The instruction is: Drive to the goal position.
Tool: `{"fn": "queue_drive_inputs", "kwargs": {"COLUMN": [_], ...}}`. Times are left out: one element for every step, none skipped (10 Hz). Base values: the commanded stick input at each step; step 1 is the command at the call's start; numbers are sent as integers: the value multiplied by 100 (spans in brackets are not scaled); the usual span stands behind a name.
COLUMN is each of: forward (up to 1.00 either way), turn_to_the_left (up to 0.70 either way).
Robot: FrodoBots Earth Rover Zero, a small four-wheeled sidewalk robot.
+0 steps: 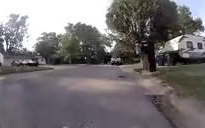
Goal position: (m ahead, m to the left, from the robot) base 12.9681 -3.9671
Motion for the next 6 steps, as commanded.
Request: {"fn": "queue_drive_inputs", "kwargs": {"forward": [85, 85, 85, 85, 85, 85], "turn_to_the_left": [0, 0, 0, 0, 0, 0]}}
